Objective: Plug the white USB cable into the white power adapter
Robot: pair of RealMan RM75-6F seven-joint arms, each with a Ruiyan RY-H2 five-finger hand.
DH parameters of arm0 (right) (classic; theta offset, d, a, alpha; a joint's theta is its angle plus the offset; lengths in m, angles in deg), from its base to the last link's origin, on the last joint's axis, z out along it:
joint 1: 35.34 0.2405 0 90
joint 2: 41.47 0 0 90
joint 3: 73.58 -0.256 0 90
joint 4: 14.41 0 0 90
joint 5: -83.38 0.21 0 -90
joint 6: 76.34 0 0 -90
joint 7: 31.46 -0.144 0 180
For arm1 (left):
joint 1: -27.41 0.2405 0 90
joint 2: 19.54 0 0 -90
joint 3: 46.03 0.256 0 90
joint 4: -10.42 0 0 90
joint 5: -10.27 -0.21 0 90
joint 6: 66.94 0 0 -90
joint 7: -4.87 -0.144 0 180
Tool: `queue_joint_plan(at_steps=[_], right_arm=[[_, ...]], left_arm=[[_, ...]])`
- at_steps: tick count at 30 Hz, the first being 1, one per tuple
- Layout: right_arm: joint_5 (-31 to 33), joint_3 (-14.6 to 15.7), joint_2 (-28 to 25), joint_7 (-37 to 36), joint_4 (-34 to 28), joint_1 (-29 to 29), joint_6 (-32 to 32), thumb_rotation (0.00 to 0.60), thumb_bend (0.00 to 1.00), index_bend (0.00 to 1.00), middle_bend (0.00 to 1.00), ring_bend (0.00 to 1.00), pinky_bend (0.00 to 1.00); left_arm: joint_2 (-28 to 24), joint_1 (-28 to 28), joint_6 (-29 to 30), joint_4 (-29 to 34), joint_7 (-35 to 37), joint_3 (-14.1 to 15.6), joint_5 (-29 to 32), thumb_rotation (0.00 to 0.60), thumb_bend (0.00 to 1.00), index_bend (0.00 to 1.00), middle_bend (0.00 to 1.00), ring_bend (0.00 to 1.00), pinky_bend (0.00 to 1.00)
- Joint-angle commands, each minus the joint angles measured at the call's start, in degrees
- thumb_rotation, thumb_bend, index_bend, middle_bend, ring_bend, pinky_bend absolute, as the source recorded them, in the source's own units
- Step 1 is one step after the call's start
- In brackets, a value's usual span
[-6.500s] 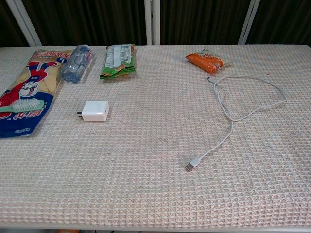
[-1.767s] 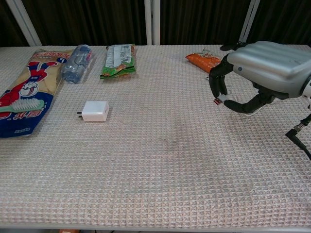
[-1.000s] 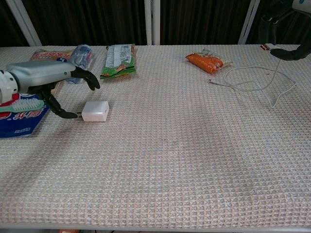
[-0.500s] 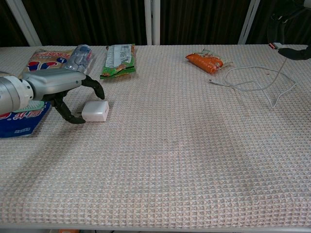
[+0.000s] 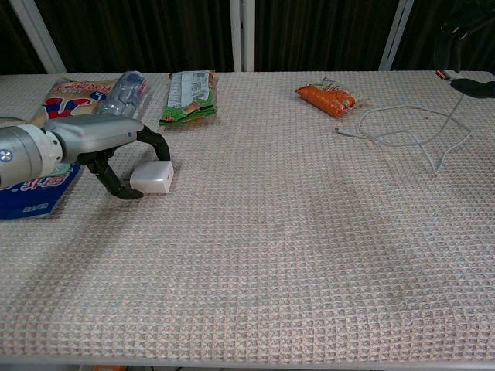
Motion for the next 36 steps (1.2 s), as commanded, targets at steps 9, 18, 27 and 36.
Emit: queue_joint_plan(at_steps=[9,18,27,36], right_arm=[[-0.08,0.20,0.37,-0.54,0.51,-0.13,-0.21,0.600,0.37,0.58,0.49,0.28,0.00],[-0.11,0.26,0.73,-0.34,0.37,-0.35,0.12,0.600,0.37,0.59,0.49,0.28,0.00],[0.20,-0.18,0.95,0.14,-0.15,0.12,-0.33,0.600,0.37,0.59,0.49,0.28,0.00],[5.59,-3.77,6.62,4.98,1.25,8.09,-8.63,0.600,0.37,0.59,0.49,0.28,0.00]], left_arm=[[0.10,-0.65,0.06,-0.17,0.35,0.31,1.33,0.600,0.27,0.32,0.26,0.08,0.00],[1.06,-0.88,0.86,-0.89,2.26,-0.06,1.50,0.600,0.34,0.39,0.33,0.14,0.03],[-0.12,1.27,5.88,2.61,3.10,-0.49,1.49,0.600,0.37,0.43,0.39,0.20,0.10],[-3.82,2.18,12.01,11.57,-4.20,-2.26,4.86,0.600,0.36,0.43,0.43,0.24,0.11]])
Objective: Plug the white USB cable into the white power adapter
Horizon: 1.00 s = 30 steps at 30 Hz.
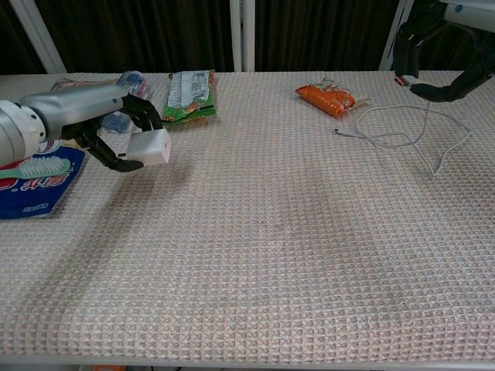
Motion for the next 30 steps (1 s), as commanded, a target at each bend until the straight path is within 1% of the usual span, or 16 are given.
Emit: queue_joint_plan(at_steps=[1,6,12,17,20,25,30], right_arm=[[3.54,-1.86,3.60,3.47,1.25,4.25,-4.11,0.600,0.37,0.59,0.49,0.28,0.00],[10.35,-3.93,9.25,9.35,3.46,9.93,-7.54,0.600,0.37,0.59,0.49,0.28,0.00],[20.13,-6.26,15.40,14.59,6.34,15.27,-7.68,0.600,0.37,0.59,0.49,0.28,0.00],[27.09,-8.07,20.35,18.25,9.39,19.20,-5.30,0.600,0.37,0.60,0.49,0.28,0.00],[30.21,-9.18,23.01,19.65,10.90,21.06,-3.34,0.600,0.38,0.60,0.49,0.28,0.00],[33.38,-11.08,26.89,20.45,12.81,23.36,0.09,0.600,0.39,0.60,0.49,0.28,0.00],[34.91,-12.41,29.62,21.31,14.21,25.07,3.05,0.600,0.40,0.61,0.49,0.28,0.00]], left_arm=[[-1.72,0.00,2.22,3.66,-3.65,-1.11,2.08,0.600,0.36,0.43,0.43,0.24,0.11],[-3.48,-1.24,3.69,7.86,-8.83,-2.95,6.79,0.600,0.36,0.43,0.44,0.25,0.11],[-4.25,-3.40,6.77,10.99,-16.17,-4.62,12.36,0.600,0.36,0.44,0.45,0.26,0.13],[-4.34,-5.99,8.95,13.82,-22.35,-5.82,17.32,0.598,0.35,0.44,0.45,0.26,0.13],[-3.88,-7.55,10.57,14.92,-25.14,-6.74,19.93,0.593,0.35,0.44,0.45,0.27,0.13],[-2.84,-9.94,12.97,15.95,-29.14,-7.50,23.49,0.591,0.35,0.44,0.46,0.28,0.13],[-1.70,-11.84,14.86,16.16,-31.86,-7.89,26.20,0.588,0.35,0.44,0.46,0.28,0.13]])
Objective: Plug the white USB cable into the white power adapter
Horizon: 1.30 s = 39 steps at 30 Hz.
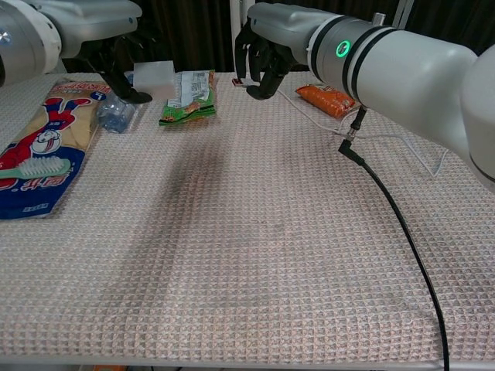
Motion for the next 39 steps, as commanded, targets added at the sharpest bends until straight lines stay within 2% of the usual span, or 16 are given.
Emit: queue_joint_plan(at_steps=[1,16,39], right_arm=[[1.07,-0.93,1.65,0.92,1.08,1.27,1.79,0.600,0.40,0.61,0.49,0.28,0.00],[4.50,-3.17,6.72,2.84,5.86,4.51,5.42,0.600,0.40,0.61,0.49,0.29,0.00],[6.09,-4.74,9.63,3.48,9.06,6.59,5.96,0.600,0.40,0.61,0.49,0.29,0.00]], left_arm=[[0.92,-1.39,1.17,0.20,-1.64,-0.41,1.76,0.587,0.35,0.44,0.46,0.28,0.13],[2.68,-6.35,4.09,0.58,-5.58,-2.60,9.38,0.587,0.34,0.45,0.47,0.29,0.14],[5.56,-11.43,8.61,-0.14,-10.38,-2.85,13.56,0.586,0.34,0.46,0.48,0.30,0.14]])
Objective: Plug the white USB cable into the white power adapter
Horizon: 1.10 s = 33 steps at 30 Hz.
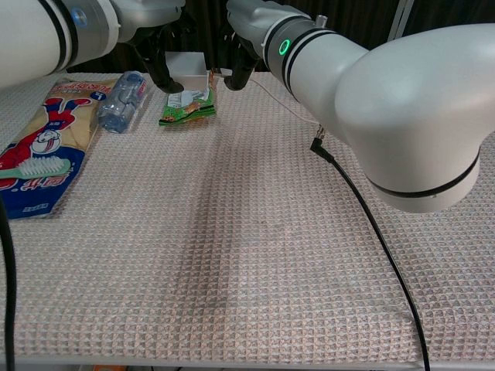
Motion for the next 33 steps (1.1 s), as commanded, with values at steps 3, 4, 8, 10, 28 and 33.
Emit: queue_joint_plan(at_steps=[3,4,8,10,28,33], right_arm=[[0.10,-0.31,0.15,-0.20,0.29,0.15,-0.12,0.600,0.40,0.61,0.49,0.29,0.00],[0.11,-0.36,0.20,-0.29,0.39,0.17,-0.18,0.600,0.40,0.61,0.49,0.29,0.00],[0.21,-0.54,0.47,-0.68,0.77,0.26,-0.43,0.600,0.40,0.61,0.49,0.29,0.00],[0.28,-0.59,0.55,-0.83,0.96,0.29,-0.59,0.600,0.40,0.61,0.49,0.29,0.00],[0.63,-1.46,0.89,-2.62,1.89,0.66,-1.84,0.600,0.40,0.61,0.49,0.29,0.00],[0.88,-1.56,0.85,-2.91,1.89,0.65,-2.04,0.600,0.40,0.61,0.49,0.29,0.00]], left_arm=[[0.20,-0.39,0.35,-0.10,0.13,-0.20,0.57,0.585,0.34,0.46,0.48,0.30,0.14],[0.25,-0.45,0.39,-0.12,0.21,-0.26,0.73,0.587,0.34,0.46,0.48,0.30,0.14],[0.43,-0.63,0.68,-0.32,0.53,-0.47,1.03,0.588,0.34,0.46,0.48,0.30,0.14],[0.49,-0.71,0.83,-0.37,0.54,-0.50,1.19,0.585,0.34,0.46,0.48,0.30,0.14],[1.67,-1.87,1.84,-1.42,0.02,-0.17,1.08,0.587,0.34,0.46,0.48,0.30,0.14],[2.21,-2.37,3.01,-2.15,-1.50,0.42,0.84,0.587,0.34,0.46,0.48,0.30,0.14]])
